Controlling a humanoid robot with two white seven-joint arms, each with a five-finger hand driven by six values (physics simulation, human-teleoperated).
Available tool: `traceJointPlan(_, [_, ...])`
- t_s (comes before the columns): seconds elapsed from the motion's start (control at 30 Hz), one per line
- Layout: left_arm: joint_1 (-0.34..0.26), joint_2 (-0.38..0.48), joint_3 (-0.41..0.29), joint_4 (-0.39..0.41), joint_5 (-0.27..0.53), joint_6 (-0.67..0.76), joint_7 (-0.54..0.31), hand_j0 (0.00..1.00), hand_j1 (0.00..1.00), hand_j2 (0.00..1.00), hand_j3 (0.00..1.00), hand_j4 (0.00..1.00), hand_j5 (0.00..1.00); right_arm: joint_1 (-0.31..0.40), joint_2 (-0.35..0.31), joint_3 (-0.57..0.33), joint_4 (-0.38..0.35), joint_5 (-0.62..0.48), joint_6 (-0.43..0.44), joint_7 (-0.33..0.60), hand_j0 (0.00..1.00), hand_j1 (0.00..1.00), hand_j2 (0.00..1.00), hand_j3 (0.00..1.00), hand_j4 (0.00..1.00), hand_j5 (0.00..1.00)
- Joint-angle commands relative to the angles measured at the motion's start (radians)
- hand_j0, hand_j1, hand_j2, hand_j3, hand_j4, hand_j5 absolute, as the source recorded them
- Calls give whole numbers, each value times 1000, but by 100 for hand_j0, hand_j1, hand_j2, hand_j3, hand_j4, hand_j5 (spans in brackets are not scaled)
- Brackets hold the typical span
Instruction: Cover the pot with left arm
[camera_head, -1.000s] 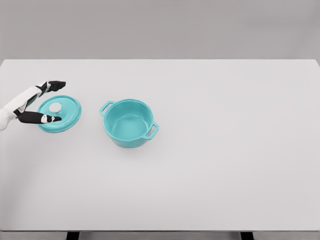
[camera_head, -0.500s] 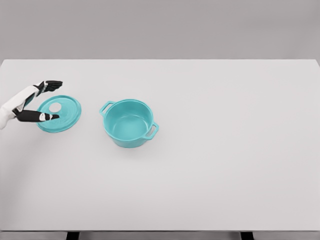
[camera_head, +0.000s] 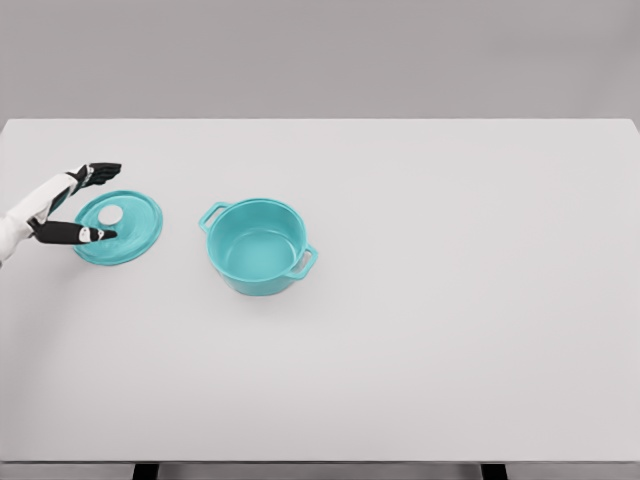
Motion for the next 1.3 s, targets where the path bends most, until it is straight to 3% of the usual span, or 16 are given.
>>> traceJointPlan(0.0, [0, -10, 2, 16, 3, 1, 0, 90, 90, 90, 90, 90, 90, 0, 0, 0, 0, 1, 0, 0, 100, 100, 100, 100, 100, 100])
traceJointPlan(0.53, [-2, -16, -1, 25, 3, 1, 2, 88, 88, 88, 88, 88, 88, 0, 0, 0, 0, 1, 0, 0, 100, 100, 100, 100, 100, 100])
traceJointPlan(1.2, [8, -16, -3, 35, -28, 1, -1, 69, 69, 69, 69, 69, 69, 0, 0, 0, 0, 1, 0, 0, 100, 100, 100, 100, 100, 100])
traceJointPlan(1.27, [9, -18, -3, 35, -27, 1, -3, 63, 63, 63, 63, 63, 63, 0, 0, 0, 0, 1, 0, 0, 100, 100, 100, 100, 100, 100])
